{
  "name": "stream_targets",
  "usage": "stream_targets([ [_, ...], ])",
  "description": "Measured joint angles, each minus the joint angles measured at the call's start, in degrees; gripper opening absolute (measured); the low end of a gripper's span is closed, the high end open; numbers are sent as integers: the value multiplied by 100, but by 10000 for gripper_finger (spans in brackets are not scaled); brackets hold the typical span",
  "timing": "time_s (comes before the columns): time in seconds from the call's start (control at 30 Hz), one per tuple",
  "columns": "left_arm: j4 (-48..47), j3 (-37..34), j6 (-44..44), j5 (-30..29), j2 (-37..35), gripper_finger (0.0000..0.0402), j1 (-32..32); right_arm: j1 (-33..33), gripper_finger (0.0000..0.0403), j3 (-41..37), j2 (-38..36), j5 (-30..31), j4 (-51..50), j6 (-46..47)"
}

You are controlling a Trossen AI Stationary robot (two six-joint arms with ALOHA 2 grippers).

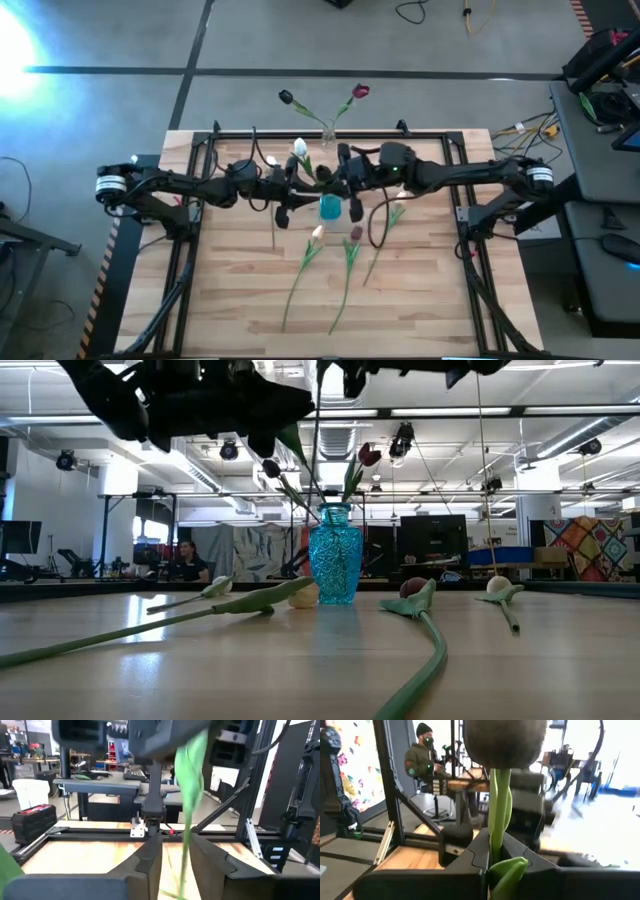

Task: Sort flowers into vase by color
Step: Put the black tulip into the transparent vase

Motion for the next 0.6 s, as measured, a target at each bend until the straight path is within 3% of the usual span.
stream_targets([
  [0.33, 349, -518, 166, -285, -146, 107, -4, -364, 12, 53, -952, 650, -486, -1122],
  [0.6, 1698, -1279, 102, -392, -151, 107, -13, -1429, 12, 533, -677, 708, -472, -1400],
])
